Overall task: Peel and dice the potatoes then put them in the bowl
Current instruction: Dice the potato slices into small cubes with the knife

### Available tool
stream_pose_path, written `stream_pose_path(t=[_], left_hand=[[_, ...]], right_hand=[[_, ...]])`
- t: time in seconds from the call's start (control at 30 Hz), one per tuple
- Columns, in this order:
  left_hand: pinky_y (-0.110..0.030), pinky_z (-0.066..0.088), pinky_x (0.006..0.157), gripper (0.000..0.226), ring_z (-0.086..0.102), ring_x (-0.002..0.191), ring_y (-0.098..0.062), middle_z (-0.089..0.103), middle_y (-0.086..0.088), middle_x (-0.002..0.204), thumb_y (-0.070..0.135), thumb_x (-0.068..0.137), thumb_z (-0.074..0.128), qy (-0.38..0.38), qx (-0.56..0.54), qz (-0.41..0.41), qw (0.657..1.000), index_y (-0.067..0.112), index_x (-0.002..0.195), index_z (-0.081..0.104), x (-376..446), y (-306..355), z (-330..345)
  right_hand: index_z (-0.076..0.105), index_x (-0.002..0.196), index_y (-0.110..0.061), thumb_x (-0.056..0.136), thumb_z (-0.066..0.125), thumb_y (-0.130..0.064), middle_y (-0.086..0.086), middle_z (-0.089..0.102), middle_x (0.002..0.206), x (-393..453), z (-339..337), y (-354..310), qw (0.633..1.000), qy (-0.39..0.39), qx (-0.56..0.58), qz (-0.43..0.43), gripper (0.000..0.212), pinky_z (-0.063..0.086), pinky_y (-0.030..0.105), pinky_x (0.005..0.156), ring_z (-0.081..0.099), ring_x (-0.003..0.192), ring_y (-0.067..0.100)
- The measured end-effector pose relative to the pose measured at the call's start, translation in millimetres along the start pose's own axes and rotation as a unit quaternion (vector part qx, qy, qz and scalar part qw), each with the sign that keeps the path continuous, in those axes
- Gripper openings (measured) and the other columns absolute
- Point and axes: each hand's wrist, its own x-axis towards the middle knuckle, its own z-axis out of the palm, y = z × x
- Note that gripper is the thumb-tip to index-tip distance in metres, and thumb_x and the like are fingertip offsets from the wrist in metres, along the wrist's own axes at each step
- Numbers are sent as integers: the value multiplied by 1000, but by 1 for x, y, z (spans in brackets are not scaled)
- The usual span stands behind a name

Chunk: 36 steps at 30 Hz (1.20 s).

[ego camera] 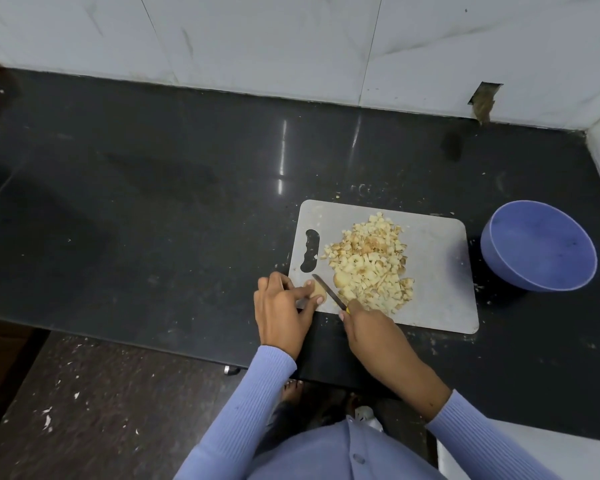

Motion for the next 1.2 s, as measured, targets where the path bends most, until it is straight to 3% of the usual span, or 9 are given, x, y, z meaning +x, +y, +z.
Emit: stream_pose_path(t=[0.23, 0.4, 0.53, 0.7, 0.77, 0.97, 1.2], left_hand=[[-28, 31, 76, 26, 43, 84, -19, 51, 2, 81, 39, 68, 82, -26, 19, -34, 999, 25, 90, 77, 5, 4, -3], [-28, 29, 74, 25, 41, 81, -18, 49, 3, 78, 37, 69, 82, -19, 5, -19, 1000, 25, 90, 78, 3, -1, -2], [-29, 31, 70, 20, 40, 76, -17, 46, 4, 75, 31, 68, 84, 6, -14, -1, 1000, 24, 85, 78, -2, -2, 0], [-25, 30, 74, 23, 41, 79, -17, 48, 4, 77, 36, 69, 82, -11, -46, -47, 998, 26, 89, 78, -2, -2, 0], [-23, 28, 74, 25, 40, 80, -16, 48, 5, 77, 38, 69, 81, -18, -49, -59, 997, 27, 91, 78, -1, -2, -1], [-23, 22, 70, 25, 41, 80, -17, 48, 4, 75, 42, 69, 80, -13, -35, -59, 998, 27, 88, 78, 0, -1, -3], [-23, 20, 71, 26, 40, 80, -17, 49, 4, 75, 45, 69, 79, -14, -21, -57, 998, 26, 88, 78, 1, 0, -5]], right_hand=[[41, 115, -10, 105, 21, -32, 12, 62, 103, -16, 4, 3, 996, -37, -67, 39, 32, 36, 32, 65, 61, 94, 31], [40, 107, -13, 104, 21, -34, 7, 60, 92, -31, 6, 12, 995, -50, -63, 56, 28, 34, 31, 63, 61, 88, 28], [42, 97, -16, 103, 24, -35, 2, 53, 79, -31, -2, 10, 999, -1, -11, 42, 27, 36, 32, 61, 55, 74, 23], [48, 106, -13, 103, 26, -35, 2, 53, 78, -11, -6, -2, 999, 30, 4, 20, 32, 38, 33, 62, 52, 72, 22], [49, 106, -12, 103, 26, -34, 2, 51, 78, -3, -5, -6, 1000, 24, 0, 12, 32, 34, 32, 61, 49, 71, 21], [47, 114, -9, 104, 26, -31, 13, 63, 98, 3, 1, -11, 999, -1, -36, 26, 33, 35, 33, 64, 60, 91, 32], [41, 107, -12, 104, 22, -33, 8, 60, 96, -28, -2, 7, 992, -55, -99, 56, 29, 35, 32, 63, 57, 82, 27]])
